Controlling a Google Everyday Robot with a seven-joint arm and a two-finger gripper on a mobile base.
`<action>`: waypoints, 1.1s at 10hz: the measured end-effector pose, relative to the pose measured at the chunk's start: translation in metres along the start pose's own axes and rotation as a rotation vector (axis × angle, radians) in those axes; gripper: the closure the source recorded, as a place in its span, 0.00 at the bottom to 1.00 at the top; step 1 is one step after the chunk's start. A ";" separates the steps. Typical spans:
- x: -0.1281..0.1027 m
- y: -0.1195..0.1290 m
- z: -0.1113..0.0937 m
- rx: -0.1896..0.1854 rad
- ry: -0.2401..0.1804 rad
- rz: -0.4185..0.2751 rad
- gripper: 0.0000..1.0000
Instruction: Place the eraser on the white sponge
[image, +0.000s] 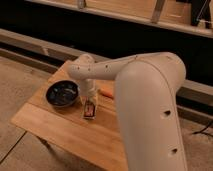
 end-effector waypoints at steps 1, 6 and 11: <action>0.000 0.000 0.000 -0.001 -0.001 -0.001 0.81; -0.001 -0.001 -0.002 -0.005 -0.001 -0.009 0.30; -0.001 -0.001 -0.001 -0.006 0.003 -0.012 0.21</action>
